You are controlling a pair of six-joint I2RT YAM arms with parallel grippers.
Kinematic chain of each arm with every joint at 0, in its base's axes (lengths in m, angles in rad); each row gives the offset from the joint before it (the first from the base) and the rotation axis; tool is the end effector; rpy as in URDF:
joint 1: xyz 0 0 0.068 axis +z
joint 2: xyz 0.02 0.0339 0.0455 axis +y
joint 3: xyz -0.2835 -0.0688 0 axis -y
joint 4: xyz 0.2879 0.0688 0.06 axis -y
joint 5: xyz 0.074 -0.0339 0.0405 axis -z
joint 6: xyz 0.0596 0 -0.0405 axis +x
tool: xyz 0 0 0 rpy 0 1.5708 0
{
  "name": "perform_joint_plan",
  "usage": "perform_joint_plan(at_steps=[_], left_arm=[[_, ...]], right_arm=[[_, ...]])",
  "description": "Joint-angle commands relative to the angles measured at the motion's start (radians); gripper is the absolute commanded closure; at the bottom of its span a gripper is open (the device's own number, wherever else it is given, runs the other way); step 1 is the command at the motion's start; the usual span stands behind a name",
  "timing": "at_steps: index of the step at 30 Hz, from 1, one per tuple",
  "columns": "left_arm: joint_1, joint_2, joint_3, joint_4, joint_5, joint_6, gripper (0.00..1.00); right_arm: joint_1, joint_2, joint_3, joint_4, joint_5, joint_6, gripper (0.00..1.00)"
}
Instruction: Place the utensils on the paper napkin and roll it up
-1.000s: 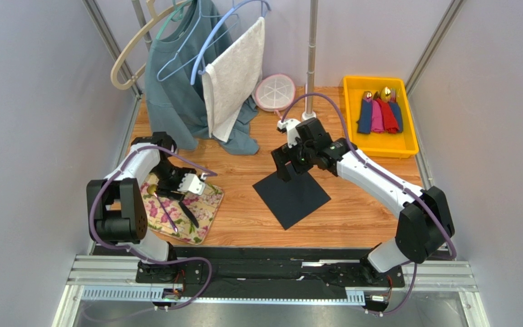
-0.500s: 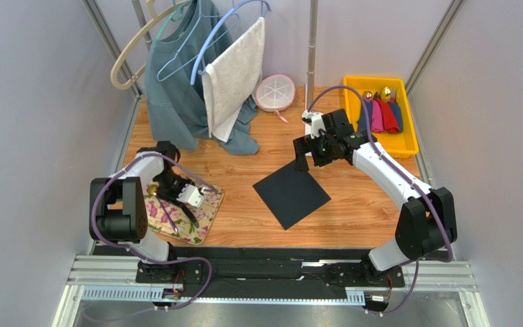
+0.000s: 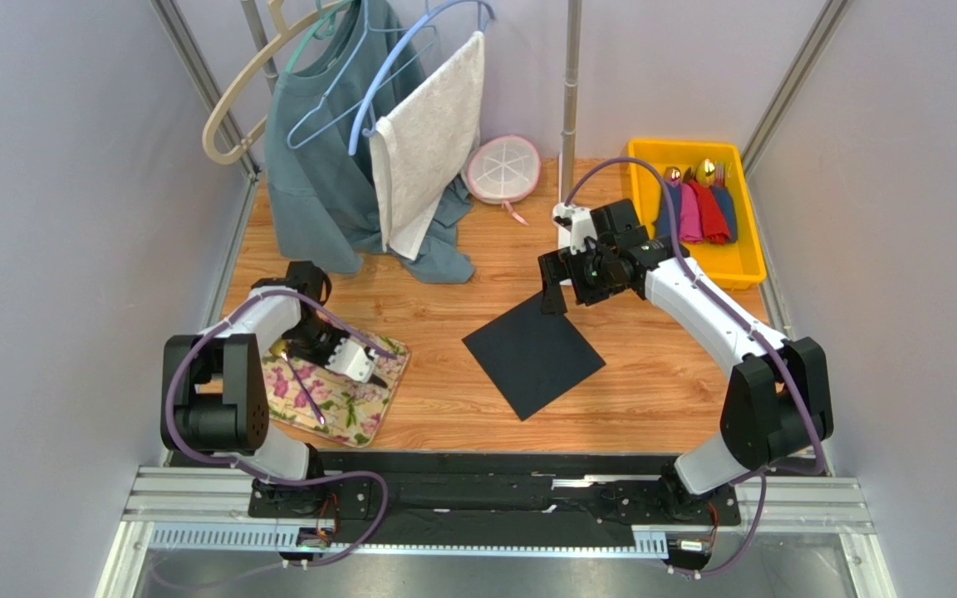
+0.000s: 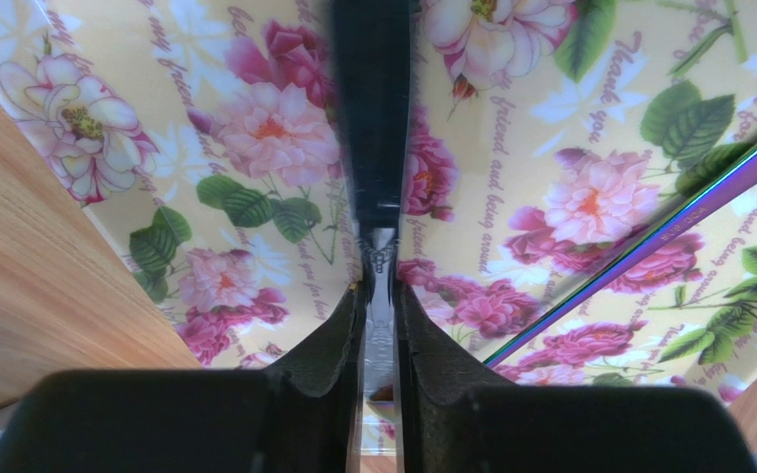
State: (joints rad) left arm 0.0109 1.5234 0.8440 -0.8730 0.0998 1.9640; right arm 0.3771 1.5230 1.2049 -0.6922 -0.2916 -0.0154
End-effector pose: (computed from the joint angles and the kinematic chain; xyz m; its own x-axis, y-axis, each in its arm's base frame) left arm 0.2707 -0.0030 0.1292 0.3747 0.9232 -0.0850 0.9269 -0.3712 0.0552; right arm 0.3362 0.1516 0.2526 -0.7798 -0.3247 -0.5353 -0.5068 0.8293 0.2353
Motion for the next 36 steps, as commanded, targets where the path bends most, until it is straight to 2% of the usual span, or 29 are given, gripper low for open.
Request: perform_joint_plan(at_steps=[1, 3, 17, 20, 23, 24, 26, 29, 32, 36], left_arm=[[-0.006, -0.005, -0.045, 0.062, 0.089, 0.078, 0.93], [-0.008, -0.02, -0.04, 0.051, 0.106, 0.067, 1.0], [-0.008, -0.157, 0.127, -0.286, 0.225, 0.053, 1.0], [-0.008, -0.157, 0.187, -0.34, 0.276, -0.005, 1.0], [-0.052, -0.128, 0.285, -0.371, 0.32, -0.166, 1.0], [-0.064, -0.117, 0.314, -0.382, 0.331, -0.262, 1.0], [-0.12, -0.089, 0.394, -0.394, 0.36, -0.37, 1.0], [-0.207, -0.06, 0.478, -0.406, 0.393, -0.612, 1.0], [-0.288, -0.032, 0.555, -0.405, 0.446, -0.77, 1.0], [-0.38, -0.012, 0.624, -0.347, 0.52, -1.158, 1.0]], right_arm=[[-0.023, 0.019, 0.039, 0.011, -0.027, 0.0, 0.0], [-0.026, 0.019, 0.036, 0.008, -0.034, 0.002, 0.0], [-0.032, 0.0, 0.028, 0.006, -0.047, 0.009, 0.0], [-0.037, -0.006, 0.028, 0.006, -0.06, 0.009, 0.0], [-0.058, -0.014, 0.024, 0.008, -0.09, 0.048, 0.0], [-0.064, -0.015, 0.024, 0.01, -0.099, 0.052, 0.0], [-0.098, -0.021, 0.021, 0.011, -0.13, 0.066, 0.0], [-0.161, -0.037, 0.013, 0.013, -0.179, 0.095, 0.0], [-0.23, -0.06, 0.004, 0.014, -0.221, 0.123, 0.0], [-0.3, -0.095, -0.019, 0.022, -0.248, 0.157, 0.0]])
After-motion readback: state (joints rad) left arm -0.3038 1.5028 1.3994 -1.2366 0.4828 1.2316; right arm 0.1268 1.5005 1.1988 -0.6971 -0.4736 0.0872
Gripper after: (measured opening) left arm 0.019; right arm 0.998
